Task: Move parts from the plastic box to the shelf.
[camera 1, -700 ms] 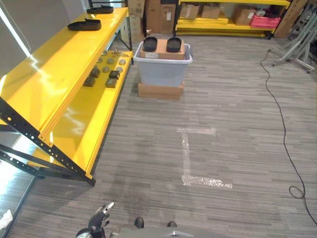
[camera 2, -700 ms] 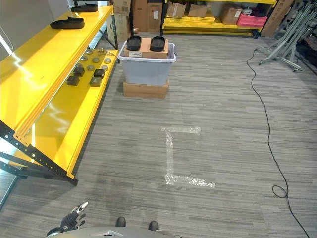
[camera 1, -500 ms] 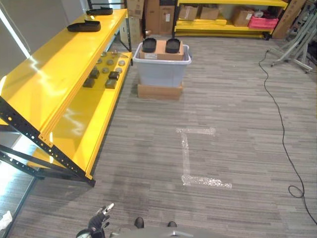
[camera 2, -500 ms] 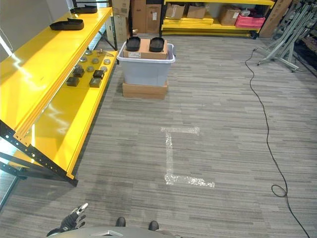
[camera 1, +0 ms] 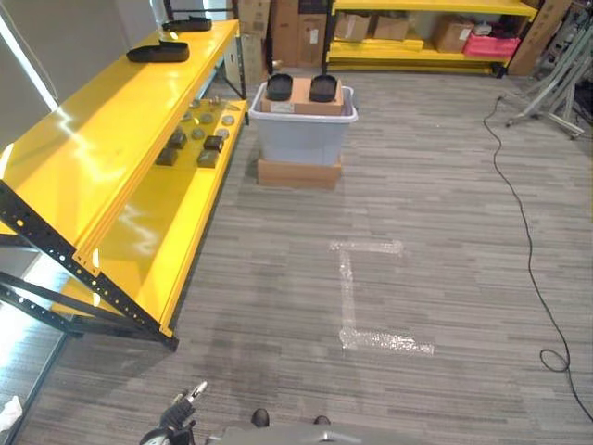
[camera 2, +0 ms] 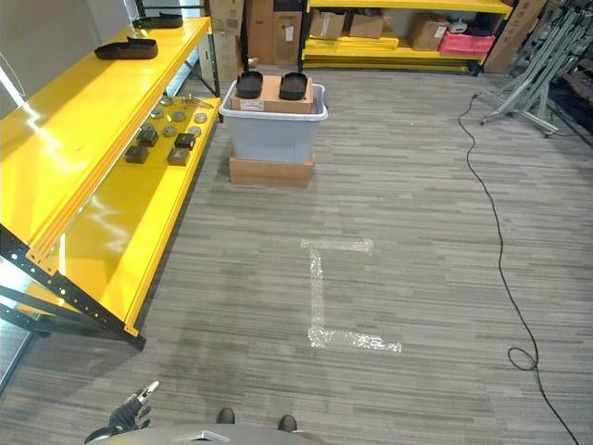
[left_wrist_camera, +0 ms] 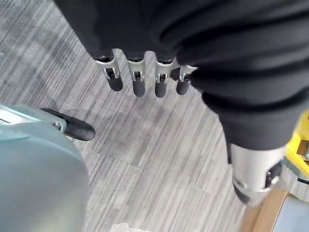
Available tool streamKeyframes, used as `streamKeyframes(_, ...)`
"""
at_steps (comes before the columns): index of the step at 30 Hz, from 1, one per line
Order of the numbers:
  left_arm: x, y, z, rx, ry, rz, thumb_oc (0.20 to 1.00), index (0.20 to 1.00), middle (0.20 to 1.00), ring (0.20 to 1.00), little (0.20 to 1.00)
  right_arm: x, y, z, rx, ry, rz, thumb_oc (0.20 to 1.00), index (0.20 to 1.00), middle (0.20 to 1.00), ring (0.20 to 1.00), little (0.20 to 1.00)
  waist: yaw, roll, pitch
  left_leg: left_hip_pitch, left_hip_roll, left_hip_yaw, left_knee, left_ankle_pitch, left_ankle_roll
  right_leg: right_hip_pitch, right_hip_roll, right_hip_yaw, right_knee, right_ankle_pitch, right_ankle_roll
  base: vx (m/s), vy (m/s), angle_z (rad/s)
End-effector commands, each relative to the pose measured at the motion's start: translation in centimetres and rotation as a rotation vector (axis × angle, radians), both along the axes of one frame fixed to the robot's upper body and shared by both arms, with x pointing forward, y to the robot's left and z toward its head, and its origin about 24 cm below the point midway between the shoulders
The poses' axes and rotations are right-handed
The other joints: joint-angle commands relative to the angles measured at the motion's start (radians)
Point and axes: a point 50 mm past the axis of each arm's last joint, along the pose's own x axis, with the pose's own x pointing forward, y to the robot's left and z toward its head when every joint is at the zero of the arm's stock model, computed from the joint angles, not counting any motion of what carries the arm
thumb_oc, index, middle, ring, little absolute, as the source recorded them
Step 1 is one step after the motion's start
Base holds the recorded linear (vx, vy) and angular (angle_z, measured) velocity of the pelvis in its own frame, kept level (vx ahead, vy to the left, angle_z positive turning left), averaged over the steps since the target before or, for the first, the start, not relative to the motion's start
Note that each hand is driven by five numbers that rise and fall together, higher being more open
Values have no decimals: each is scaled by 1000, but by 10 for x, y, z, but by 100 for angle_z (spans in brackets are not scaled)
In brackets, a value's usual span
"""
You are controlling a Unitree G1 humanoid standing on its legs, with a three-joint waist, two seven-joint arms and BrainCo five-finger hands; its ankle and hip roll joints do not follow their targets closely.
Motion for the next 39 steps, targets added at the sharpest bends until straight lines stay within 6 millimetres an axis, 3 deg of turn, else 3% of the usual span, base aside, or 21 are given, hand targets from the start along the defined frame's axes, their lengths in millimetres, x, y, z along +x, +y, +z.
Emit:
streamKeyframes(1,7,-1,-2,-10,23,-2,1000,1000,1000,1000,1000,-8,-8,1,-51,84,15,1000,1000,1000,1000,1000,16,-24,-24,-17,-28,13,-2,-55,-1,-1,-61,-22,1,-4,96,0,0,0)
streamKeyframes(21,7,2,-4,21,118,3,1000,1000,1000,1000,1000,-18,-9,2,-85,171,-71,1000,1000,1000,1000,1000,1,-17,-45,-14,-28,41,13,-65,2,-4,-68,-12,1,0,97,2,2,-1)
streamKeyframes(26,5,-1,-6,29,171,-2,1000,1000,1000,1000,1000,-9,-11,3,-109,93,-49,1000,1000,1000,1000,1000,-5,-21,-51,-6,-24,49,12,-70,3,0,-68,-6,1,0,96,5,0,-4)
streamKeyframes(30,14,-1,-3,34,132,8,1000,1000,1000,1000,1000,4,-13,4,-89,0,-145,1000,1000,1000,1000,1000,-7,-24,-55,0,-24,50,13,-70,3,4,-68,-2,1,3,97,0,0,0)
streamKeyframes(32,45,5,8,43,-11,37,1000,1000,1000,1000,1000,38,-22,12,-51,-182,-245,1000,1000,1000,1000,1000,-4,-26,-58,4,-21,47,12,-68,5,8,-67,0,1,5,96,0,0,0)
streamKeyframes(34,54,7,12,40,-50,47,1000,1000,1000,1000,1000,47,-23,14,-45,-228,-257,1000,1000,1000,1000,1000,-3,-27,-58,5,-20,47,13,-68,5,8,-67,1,1,6,96,7,-8,-4)
streamKeyframes(35,78,10,25,35,-149,60,1000,1000,1000,1000,1000,72,-26,24,-52,-357,-242,1000,1000,1000,1000,1000,0,-29,-58,5,-19,46,13,-68,7,7,-67,2,1,8,96,-3,-7,-4)
streamKeyframes(36,83,10,28,41,-175,55,1000,1000,1000,1000,1000,77,-26,26,-53,-388,-236,1000,1000,1000,1000,1000,0,-29,-57,4,-19,47,13,-68,7,6,-67,2,1,9,96,0,0,0)
streamKeyframes(37,105,10,45,54,-267,43,1000,1000,1000,1000,1000,107,-23,41,-51,-505,-221,1000,1000,1000,1000,1000,0,-31,-55,1,-18,46,15,-65,7,3,-68,2,1,13,96,0,0,0)
streamKeyframes(38,113,10,53,55,-321,40,1000,1000,1000,1000,1000,118,-22,48,-44,-562,-213,1000,1000,1000,1000,1000,-1,-31,-53,0,-17,46,16,-65,7,2,-68,2,1,14,95,-46,-10,-1)
streamKeyframes(39,133,9,74,38,-417,60,1000,1000,1000,1000,1000,144,-14,69,-27,-684,-183,1000,1000,1000,1000,1000,-6,-32,-48,-3,-16,46,16,-61,6,-3,-68,3,3,16,93,-47,-4,-4)
